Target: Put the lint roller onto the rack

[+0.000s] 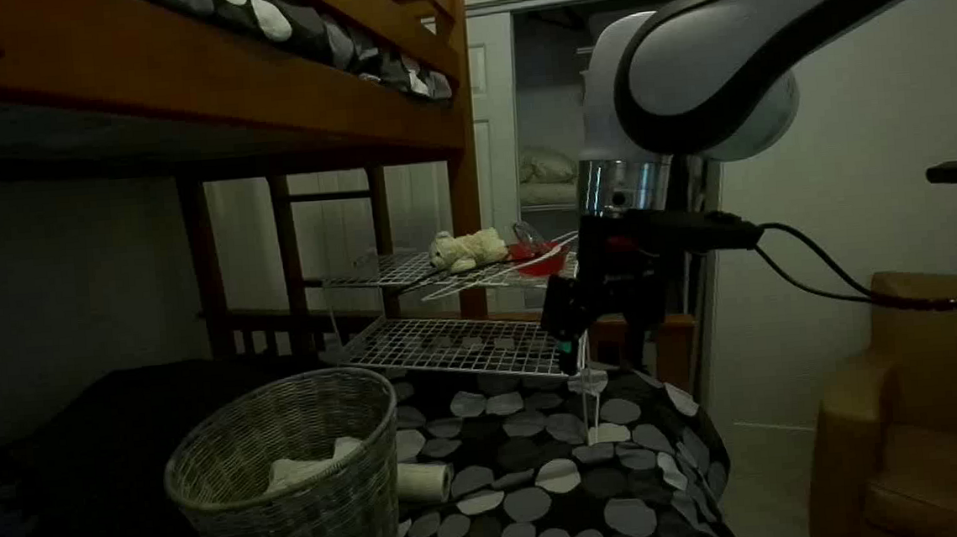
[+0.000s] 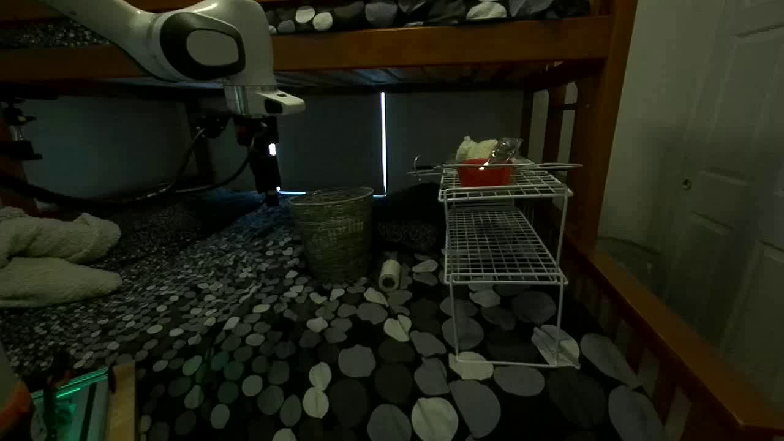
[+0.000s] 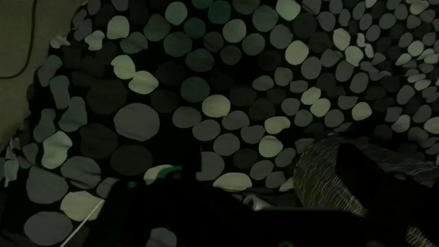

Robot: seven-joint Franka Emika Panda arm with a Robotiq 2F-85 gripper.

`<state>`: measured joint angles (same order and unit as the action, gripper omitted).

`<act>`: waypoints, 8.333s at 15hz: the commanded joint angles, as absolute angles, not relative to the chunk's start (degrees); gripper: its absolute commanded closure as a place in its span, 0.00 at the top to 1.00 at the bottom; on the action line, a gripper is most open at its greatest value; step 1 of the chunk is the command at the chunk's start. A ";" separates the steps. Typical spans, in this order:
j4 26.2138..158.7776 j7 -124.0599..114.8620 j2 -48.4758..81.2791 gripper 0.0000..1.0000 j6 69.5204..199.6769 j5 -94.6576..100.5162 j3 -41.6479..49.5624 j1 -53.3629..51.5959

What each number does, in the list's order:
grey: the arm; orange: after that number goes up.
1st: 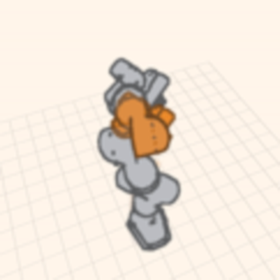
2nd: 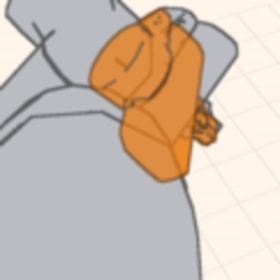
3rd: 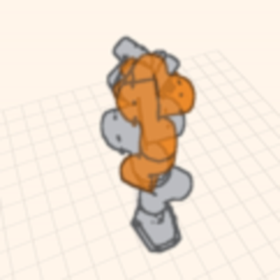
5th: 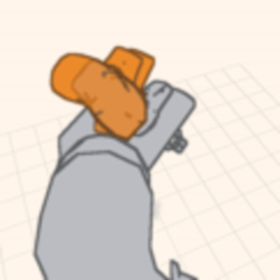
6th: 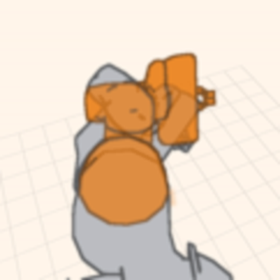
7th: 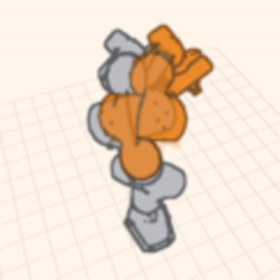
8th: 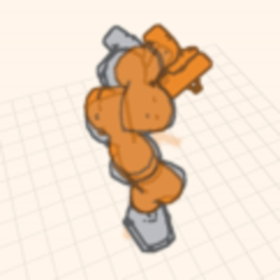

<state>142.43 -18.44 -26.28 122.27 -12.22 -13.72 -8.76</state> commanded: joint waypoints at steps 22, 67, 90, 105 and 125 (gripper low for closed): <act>132.73 -45.80 7.45 1.00 159.45 65.41 -37.91 26.44; 79.43 -39.37 63.45 1.00 165.59 77.43 -19.40 -0.22; 118.04 -77.98 20.59 0.43 166.37 77.02 -22.38 9.06; 118.41 -98.71 21.02 0.43 147.11 76.34 -20.30 8.72; 105.54 -115.81 27.46 0.43 148.34 69.62 -5.58 -3.91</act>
